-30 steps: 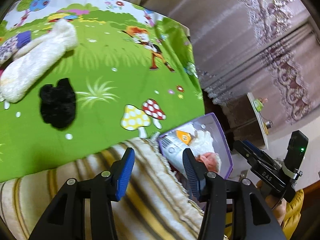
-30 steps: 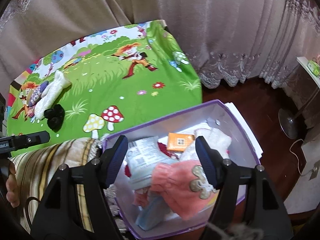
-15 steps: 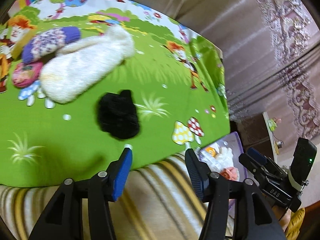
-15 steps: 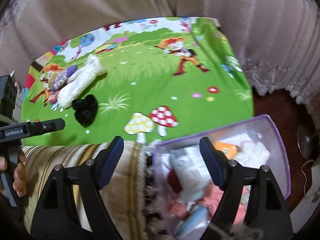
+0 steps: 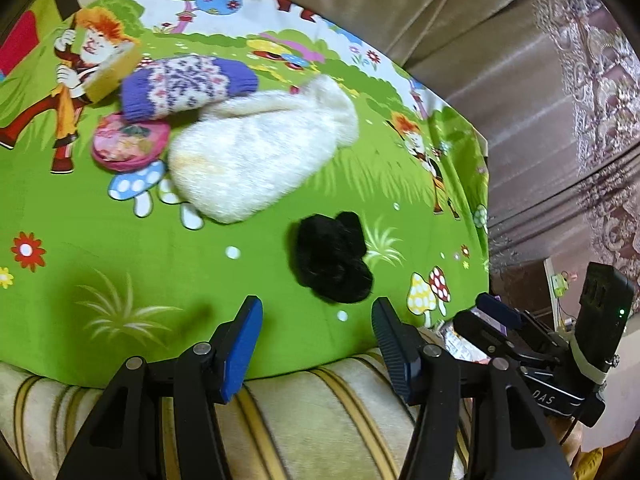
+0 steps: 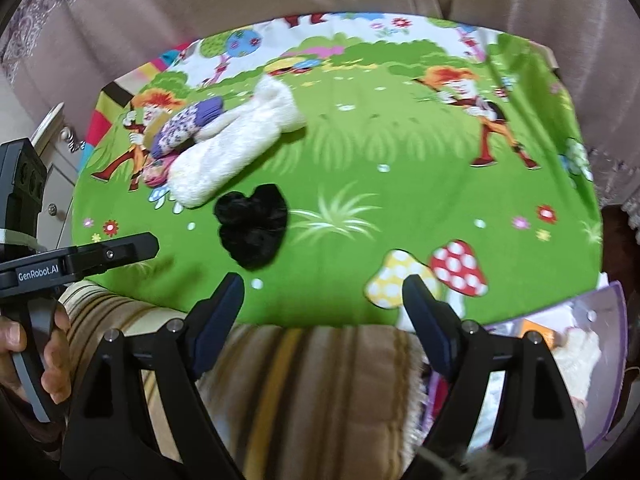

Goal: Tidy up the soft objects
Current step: 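Move both open tools back from the box toward the pile, then grasp the purple knit mitten with the left tool while the right tool grasps the black fuzzy item, then carry the purple mitten and black item over the box and lower them in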

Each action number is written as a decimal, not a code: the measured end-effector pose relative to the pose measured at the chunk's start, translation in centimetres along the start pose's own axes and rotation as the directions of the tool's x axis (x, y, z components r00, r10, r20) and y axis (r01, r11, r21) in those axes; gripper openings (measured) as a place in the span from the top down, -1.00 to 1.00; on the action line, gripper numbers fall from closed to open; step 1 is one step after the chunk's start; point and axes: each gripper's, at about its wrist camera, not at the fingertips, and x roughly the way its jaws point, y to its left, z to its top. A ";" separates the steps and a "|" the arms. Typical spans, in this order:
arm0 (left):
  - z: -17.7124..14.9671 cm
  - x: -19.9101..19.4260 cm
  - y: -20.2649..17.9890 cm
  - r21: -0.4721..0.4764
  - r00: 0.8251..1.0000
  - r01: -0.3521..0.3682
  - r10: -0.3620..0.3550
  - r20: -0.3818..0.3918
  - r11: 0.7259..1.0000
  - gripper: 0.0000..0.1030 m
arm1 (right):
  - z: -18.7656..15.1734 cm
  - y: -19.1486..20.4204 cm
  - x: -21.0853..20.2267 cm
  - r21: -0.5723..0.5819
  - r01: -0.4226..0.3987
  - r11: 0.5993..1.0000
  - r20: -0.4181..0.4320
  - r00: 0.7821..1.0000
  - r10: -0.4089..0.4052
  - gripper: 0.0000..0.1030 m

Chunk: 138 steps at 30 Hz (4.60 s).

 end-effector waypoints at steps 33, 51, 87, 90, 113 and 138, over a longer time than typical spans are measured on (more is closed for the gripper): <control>10.2 -0.2 5.1 0.222 0.929 -0.365 0.339 0.147 0.904 -0.44 | 5.1 4.9 12.6 0.001 -0.042 0.999 -0.220 0.975 0.041 -0.63; 14.7 7.9 3.7 0.542 0.823 -0.537 0.541 0.171 0.646 0.23 | 4.2 5.6 12.3 -0.054 -0.032 0.998 -0.173 0.985 0.022 0.22; 2.5 -4.6 -6.1 0.451 0.960 -0.238 0.138 0.243 0.860 0.70 | 1.7 2.0 -0.6 -0.001 -0.040 0.999 0.075 0.996 0.040 0.61; 1.6 -4.8 -6.9 0.451 0.966 -0.209 0.112 0.231 0.868 0.70 | 1.0 1.2 -1.6 0.018 -0.037 0.999 0.088 0.996 0.036 0.61; -2.8 -5.5 -13.7 0.532 0.984 -0.083 -0.014 0.176 0.843 0.71 | -2.6 -4.4 -10.3 0.139 -0.008 0.990 0.209 0.978 -0.021 0.61; -8.6 -0.6 -23.7 0.629 0.993 0.101 -0.120 -0.012 0.771 0.71 | -8.3 -13.8 -16.8 0.356 0.080 0.931 0.244 0.954 -0.176 0.61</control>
